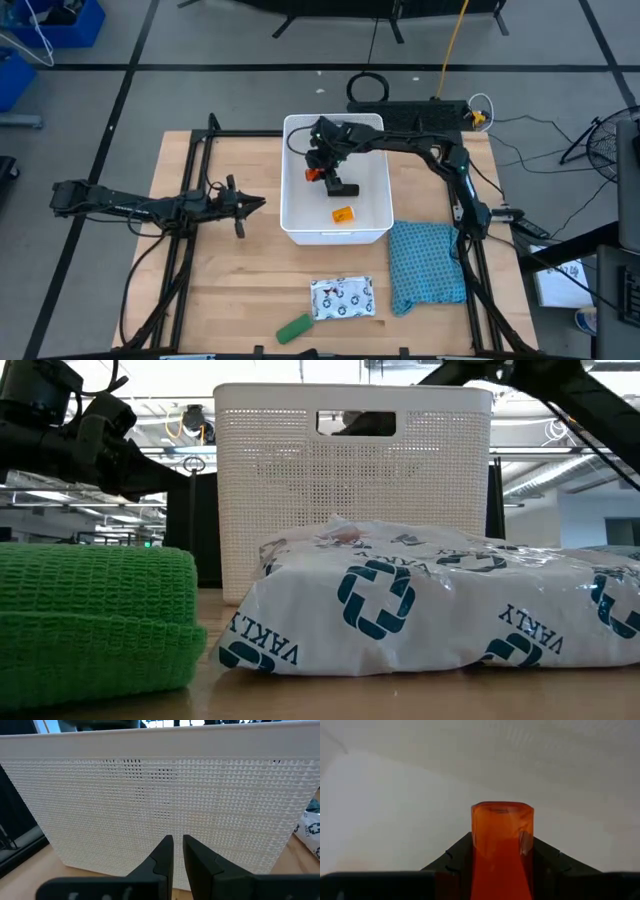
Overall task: Pick & place medical supplies in basket/bin
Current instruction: Put the red bottle into the white bin, then put the green bandage into the white bin
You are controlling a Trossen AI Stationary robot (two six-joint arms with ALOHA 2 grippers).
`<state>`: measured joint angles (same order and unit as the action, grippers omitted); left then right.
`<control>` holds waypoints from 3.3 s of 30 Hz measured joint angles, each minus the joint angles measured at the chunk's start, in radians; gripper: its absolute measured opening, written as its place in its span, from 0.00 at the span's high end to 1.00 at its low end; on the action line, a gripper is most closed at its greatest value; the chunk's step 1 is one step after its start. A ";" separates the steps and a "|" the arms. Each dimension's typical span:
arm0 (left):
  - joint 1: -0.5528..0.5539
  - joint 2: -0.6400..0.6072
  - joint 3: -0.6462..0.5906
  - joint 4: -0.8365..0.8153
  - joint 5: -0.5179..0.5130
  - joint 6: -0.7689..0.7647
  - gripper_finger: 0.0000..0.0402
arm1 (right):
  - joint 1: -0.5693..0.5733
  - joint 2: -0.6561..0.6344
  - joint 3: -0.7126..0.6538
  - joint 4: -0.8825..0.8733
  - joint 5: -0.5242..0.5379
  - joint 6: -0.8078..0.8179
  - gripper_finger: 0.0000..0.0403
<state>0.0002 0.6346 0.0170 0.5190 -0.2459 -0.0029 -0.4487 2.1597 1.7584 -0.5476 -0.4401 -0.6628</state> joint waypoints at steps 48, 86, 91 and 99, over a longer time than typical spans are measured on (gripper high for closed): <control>0.000 0.000 0.000 -0.023 0.009 0.022 0.88 | 0.039 -0.774 -0.001 -0.098 -0.073 0.277 0.57; 0.000 0.000 0.000 0.006 0.040 -0.053 0.88 | 0.562 -1.898 -1.331 0.439 0.123 0.402 1.00; 0.000 0.000 0.000 0.006 0.062 -0.066 0.88 | 0.562 -1.971 -1.384 0.531 0.124 0.421 1.00; 0.000 0.000 0.000 0.000 0.063 -0.127 0.88 | 0.562 -1.978 -1.580 0.740 0.130 0.483 1.00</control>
<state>-0.0002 0.6346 0.0170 0.5190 -0.1833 -0.1296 0.1131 0.1814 0.1789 0.1926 -0.3103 -0.1800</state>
